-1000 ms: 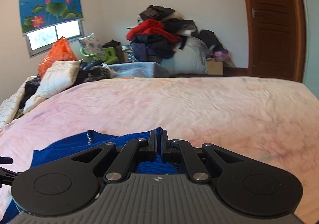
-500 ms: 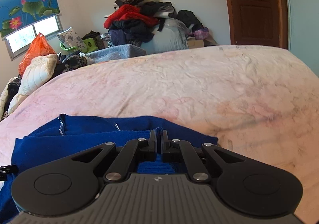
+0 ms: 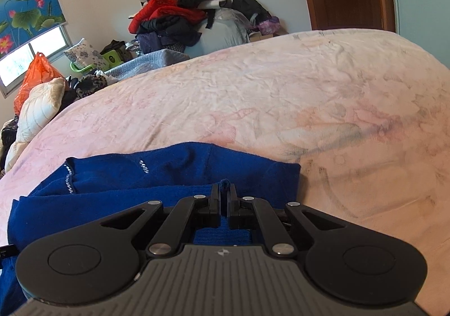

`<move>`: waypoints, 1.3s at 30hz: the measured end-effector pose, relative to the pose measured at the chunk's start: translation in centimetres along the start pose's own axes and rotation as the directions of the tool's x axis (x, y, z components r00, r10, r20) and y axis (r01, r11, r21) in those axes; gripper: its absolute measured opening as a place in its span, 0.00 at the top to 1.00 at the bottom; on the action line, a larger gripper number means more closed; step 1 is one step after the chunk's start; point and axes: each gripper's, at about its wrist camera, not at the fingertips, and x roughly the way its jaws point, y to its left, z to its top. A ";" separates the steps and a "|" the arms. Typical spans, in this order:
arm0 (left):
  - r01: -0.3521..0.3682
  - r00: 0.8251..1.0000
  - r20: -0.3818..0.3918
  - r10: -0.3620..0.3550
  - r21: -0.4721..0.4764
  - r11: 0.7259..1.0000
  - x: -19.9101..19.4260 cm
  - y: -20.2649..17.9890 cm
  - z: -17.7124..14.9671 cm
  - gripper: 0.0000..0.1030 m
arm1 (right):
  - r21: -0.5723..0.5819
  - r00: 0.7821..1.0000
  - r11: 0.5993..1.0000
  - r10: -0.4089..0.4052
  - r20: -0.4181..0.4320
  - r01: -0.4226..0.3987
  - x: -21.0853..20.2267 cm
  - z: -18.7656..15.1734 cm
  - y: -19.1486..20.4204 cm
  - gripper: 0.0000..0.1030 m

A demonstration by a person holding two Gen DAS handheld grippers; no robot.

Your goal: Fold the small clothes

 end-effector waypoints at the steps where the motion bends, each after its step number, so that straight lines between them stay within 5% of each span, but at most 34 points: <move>1: 0.000 1.000 0.006 0.000 0.006 1.000 -0.2 -0.1 0.0 0.00 | 0.008 1.000 1.000 -0.012 -0.003 0.012 0.3 0.0 -0.2 0.79; 8: 0.008 0.999 0.039 -0.009 0.033 0.999 -1.4 -0.8 -0.2 0.00 | -0.038 0.994 0.998 -0.050 0.099 0.054 -2.2 -0.4 0.5 0.75; 11: 0.023 0.999 0.039 -0.025 0.046 0.999 -1.4 -1.5 -0.2 0.00 | -0.095 0.999 0.995 0.006 0.042 -0.002 -2.0 -0.9 1.5 0.75; 13: 0.023 0.999 0.029 -0.025 0.057 0.998 -1.4 -1.9 -0.4 0.00 | -0.121 0.999 0.993 -0.015 -0.042 0.010 -0.6 -1.3 1.8 0.67; 18: 0.030 0.999 0.038 -0.033 0.057 0.998 -2.0 -1.5 -1.0 0.00 | -0.060 0.999 0.998 -0.025 0.030 0.027 -2.5 -1.7 1.9 0.60; 21: 0.027 0.999 0.018 -0.028 0.053 0.998 -1.7 -1.4 -1.3 0.00 | -0.150 0.999 0.989 -0.024 -0.040 0.018 -2.5 -2.6 2.9 0.42; 24: 0.053 0.998 0.017 -0.054 0.045 0.998 -2.3 -1.3 -2.1 0.00 | -0.174 0.996 0.982 -0.081 -0.039 0.073 -3.3 -3.5 3.0 0.41; 29: 0.106 0.993 0.038 -0.108 0.038 0.994 -4.3 -0.4 -4.0 0.00 | -0.037 0.995 0.996 0.084 0.047 -0.082 -9.1 -4.6 1.8 0.33; 39: 0.152 0.988 0.016 -0.153 0.032 0.988 -7.0 0.5 -7.9 0.00 | -0.115 0.982 0.976 0.188 0.021 -0.184 -18.6 -9.9 2.7 0.21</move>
